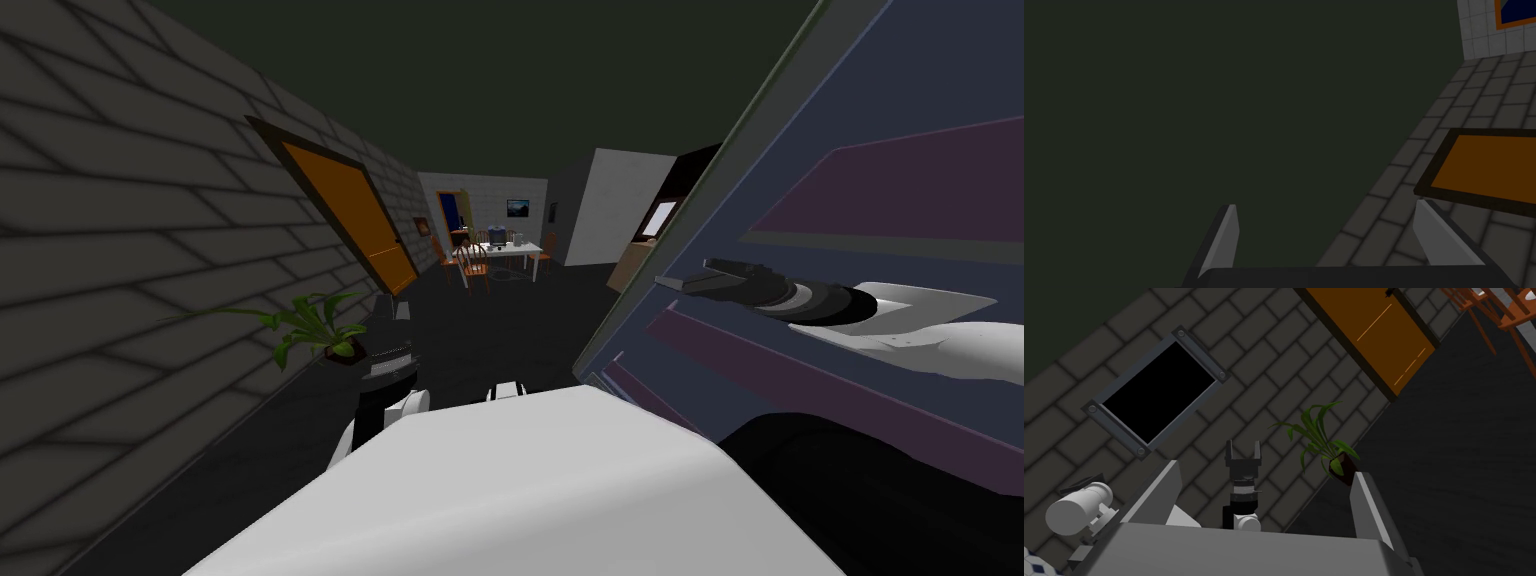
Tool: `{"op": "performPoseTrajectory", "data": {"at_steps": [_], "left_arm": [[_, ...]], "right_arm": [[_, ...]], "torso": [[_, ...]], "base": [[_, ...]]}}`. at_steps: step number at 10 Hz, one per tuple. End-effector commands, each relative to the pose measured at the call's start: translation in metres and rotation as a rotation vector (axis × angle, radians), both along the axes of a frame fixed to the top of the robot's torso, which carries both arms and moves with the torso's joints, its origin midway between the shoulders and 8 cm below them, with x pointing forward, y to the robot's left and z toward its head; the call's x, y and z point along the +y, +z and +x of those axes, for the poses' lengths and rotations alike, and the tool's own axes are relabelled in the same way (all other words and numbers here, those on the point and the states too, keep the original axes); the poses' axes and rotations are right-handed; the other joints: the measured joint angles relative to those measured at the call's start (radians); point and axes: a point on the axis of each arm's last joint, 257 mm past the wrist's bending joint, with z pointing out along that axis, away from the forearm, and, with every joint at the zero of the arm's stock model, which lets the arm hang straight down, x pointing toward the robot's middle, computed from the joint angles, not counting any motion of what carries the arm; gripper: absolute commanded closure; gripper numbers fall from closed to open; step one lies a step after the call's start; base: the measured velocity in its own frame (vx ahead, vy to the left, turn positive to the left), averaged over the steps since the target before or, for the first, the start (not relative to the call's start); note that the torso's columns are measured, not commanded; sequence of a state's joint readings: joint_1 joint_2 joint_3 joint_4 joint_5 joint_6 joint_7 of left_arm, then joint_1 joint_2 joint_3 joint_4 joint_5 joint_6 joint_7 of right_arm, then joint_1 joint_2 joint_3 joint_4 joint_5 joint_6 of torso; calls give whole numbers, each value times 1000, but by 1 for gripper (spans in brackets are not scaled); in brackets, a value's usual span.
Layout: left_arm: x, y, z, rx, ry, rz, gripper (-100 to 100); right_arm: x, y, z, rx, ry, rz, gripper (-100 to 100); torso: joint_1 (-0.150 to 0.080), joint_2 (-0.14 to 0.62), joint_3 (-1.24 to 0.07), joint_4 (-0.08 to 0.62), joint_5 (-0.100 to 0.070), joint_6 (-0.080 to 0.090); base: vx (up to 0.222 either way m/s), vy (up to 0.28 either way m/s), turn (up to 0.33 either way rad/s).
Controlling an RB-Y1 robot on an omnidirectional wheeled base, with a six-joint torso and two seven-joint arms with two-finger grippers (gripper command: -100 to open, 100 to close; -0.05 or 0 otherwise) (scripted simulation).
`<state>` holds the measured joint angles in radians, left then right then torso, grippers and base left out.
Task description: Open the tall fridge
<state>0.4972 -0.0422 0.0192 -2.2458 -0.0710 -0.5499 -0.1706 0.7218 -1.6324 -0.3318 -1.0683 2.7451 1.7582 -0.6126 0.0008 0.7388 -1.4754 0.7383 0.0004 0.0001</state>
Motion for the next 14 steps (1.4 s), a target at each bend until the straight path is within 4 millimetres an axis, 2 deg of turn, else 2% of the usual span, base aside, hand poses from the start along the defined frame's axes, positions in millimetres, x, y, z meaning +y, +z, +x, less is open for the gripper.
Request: {"op": "performPoseTrajectory", "data": {"at_steps": [1,2,3,7,10,11,14], "left_arm": [[0,0,0,0,0,0,0],[0,0,0,0,0,0,0],[0,0,0,0,0,0,0],[0,0,0,0,0,0,0],[0,0,0,0,0,0,0],[0,0,0,0,0,0,0],[0,0,0,0,0,0,0]], "right_arm": [[6,-2,0,27,25,-18,-100],[7,-2,0,30,28,-20,-100],[10,14,9,30,37,-19,-100],[19,46,24,30,59,-16,-100],[20,48,25,29,62,-17,-100],[20,49,26,30,61,-16,0],[20,49,26,30,61,-16,0]], "torso": [[-1,-1,0,0,-1,0],[1,1,0,0,0,0],[3,1,1,0,1,0],[-1,-1,-1,0,-1,0],[-1,-1,-1,0,-1,0],[-1,-1,-1,-1,-1,0],[-1,-1,-1,0,0,0]], "base": [[20,-48,10],[5,-10,1],[-8,-13,-68],[-18,-10,-58],[-7,-5,-15],[0,0,0],[0,0,0]]}}
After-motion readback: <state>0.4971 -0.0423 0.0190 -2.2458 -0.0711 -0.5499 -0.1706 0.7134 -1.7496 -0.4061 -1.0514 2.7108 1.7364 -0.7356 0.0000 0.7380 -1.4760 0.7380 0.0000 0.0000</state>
